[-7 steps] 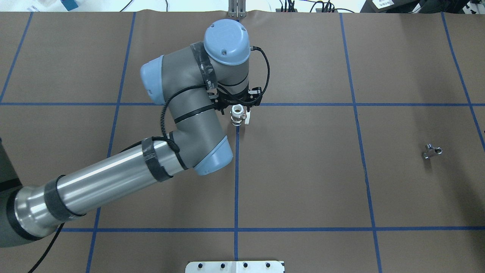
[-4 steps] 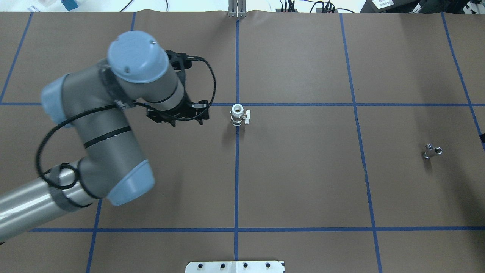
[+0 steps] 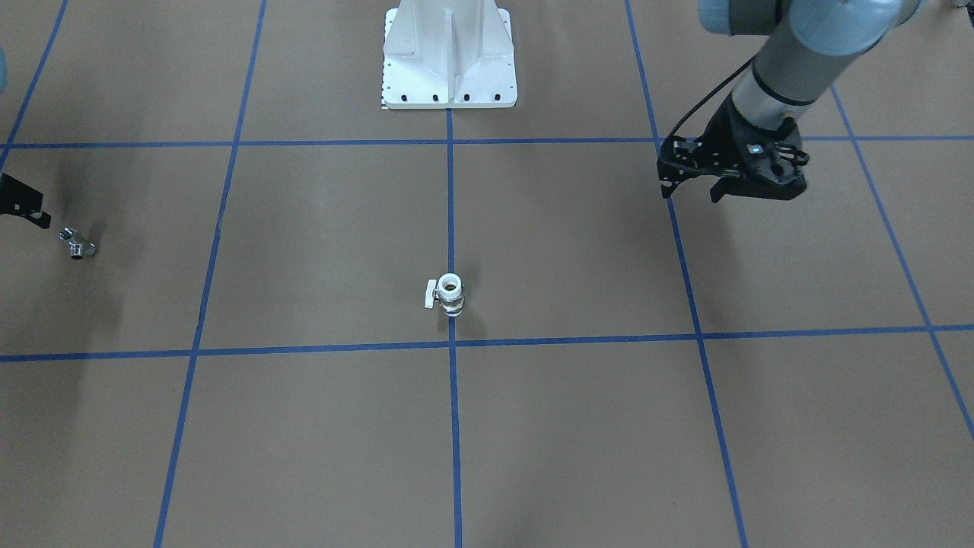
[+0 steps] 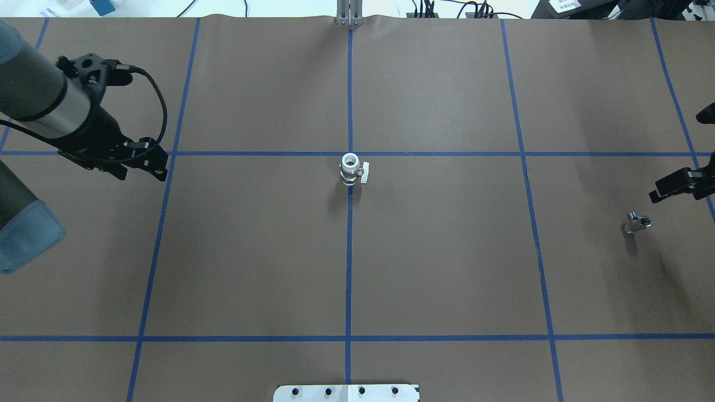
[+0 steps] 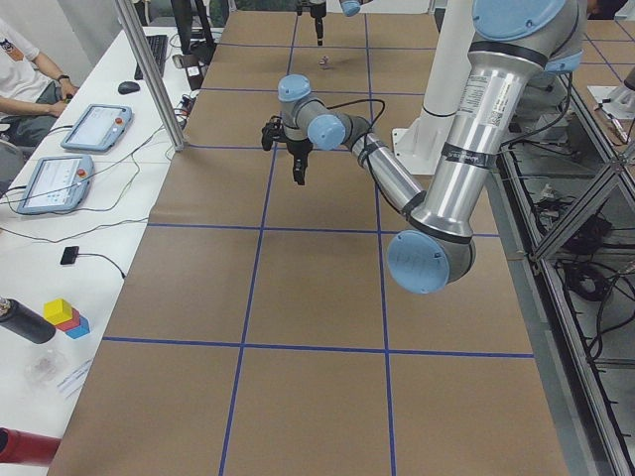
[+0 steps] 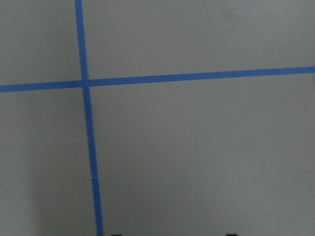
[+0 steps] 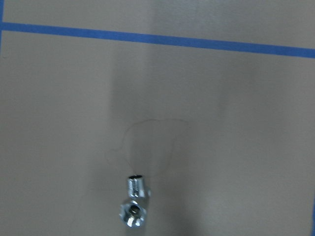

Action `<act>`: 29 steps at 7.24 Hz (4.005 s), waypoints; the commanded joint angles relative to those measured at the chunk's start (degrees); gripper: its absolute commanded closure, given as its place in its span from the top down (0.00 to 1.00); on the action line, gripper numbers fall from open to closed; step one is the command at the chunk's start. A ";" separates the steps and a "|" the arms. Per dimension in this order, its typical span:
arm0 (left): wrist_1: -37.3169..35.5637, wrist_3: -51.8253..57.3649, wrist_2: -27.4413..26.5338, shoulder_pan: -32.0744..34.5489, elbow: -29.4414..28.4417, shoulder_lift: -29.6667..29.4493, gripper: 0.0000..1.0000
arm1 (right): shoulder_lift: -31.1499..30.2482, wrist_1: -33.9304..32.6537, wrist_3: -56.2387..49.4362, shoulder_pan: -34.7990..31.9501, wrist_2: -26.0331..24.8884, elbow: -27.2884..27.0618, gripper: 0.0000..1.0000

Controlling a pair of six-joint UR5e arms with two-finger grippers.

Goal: Assemble PPR valve and pipe with both arms
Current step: 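Lower the right gripper onto the chrome pipe fitting and grasp it, then carry the chrome fitting with the right gripper above the white valve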

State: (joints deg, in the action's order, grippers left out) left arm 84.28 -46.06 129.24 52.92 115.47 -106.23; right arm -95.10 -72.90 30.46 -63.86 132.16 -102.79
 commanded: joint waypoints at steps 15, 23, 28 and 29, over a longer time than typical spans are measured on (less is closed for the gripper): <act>0.18 0.45 0.93 1.31 -0.07 0.94 0.92 | -3.60 17.53 8.65 5.68 -1.64 6.38 0.00; 0.71 5.33 0.93 3.41 0.73 5.67 0.95 | 32.69 -18.42 29.09 8.90 -5.74 -0.41 0.00; 0.79 18.46 1.02 7.99 -0.59 10.87 0.95 | 57.29 -19.38 55.91 22.71 -13.68 16.82 0.00; 0.71 18.38 1.02 7.99 -0.59 10.87 0.95 | 57.48 -19.38 56.11 23.86 -15.95 17.44 0.00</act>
State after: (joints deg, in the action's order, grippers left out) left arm 85.03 -27.93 130.25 60.76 114.98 -95.47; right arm -39.01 -92.28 85.09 -41.80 118.27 -86.70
